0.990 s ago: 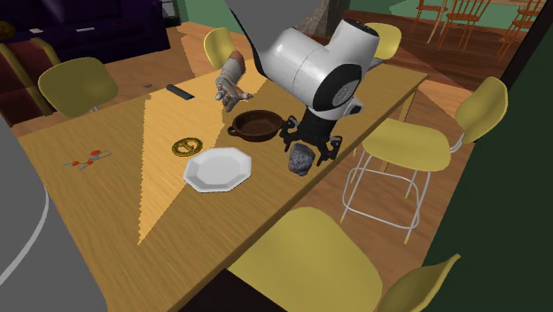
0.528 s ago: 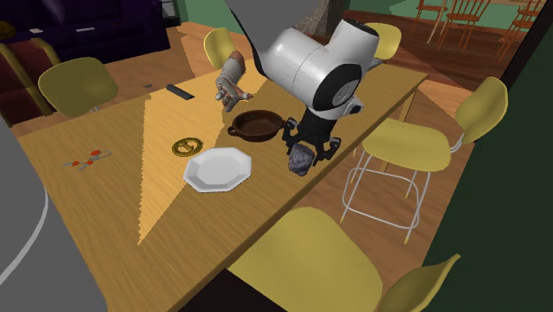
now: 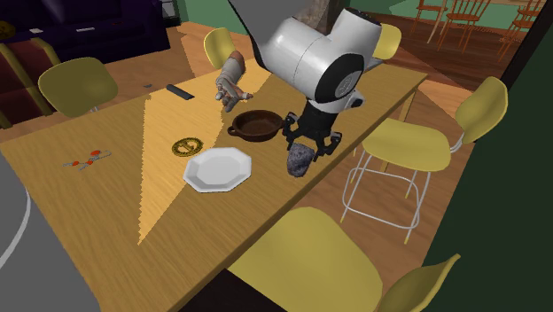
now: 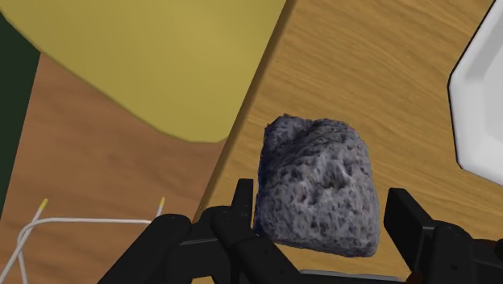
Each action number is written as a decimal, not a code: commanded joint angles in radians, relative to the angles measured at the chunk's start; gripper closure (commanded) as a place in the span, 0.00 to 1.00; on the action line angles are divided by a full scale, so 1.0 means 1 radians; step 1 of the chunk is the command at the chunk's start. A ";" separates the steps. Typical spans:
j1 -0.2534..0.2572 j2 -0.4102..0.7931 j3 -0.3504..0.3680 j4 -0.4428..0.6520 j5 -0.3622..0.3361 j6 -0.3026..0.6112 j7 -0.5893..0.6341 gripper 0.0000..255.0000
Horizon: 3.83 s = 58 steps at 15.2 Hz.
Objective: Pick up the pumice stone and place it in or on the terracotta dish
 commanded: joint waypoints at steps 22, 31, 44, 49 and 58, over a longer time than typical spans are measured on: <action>0.026 -0.076 0.018 0.193 -0.070 -0.242 0.154 1.00; 0.116 0.130 0.083 0.500 -0.099 -0.297 0.342 1.00; 0.202 0.388 0.114 0.847 -0.141 -0.354 0.484 1.00; 0.203 0.399 0.115 0.798 -0.136 -0.295 0.470 1.00; 0.203 0.432 0.118 0.730 -0.127 -0.196 0.445 1.00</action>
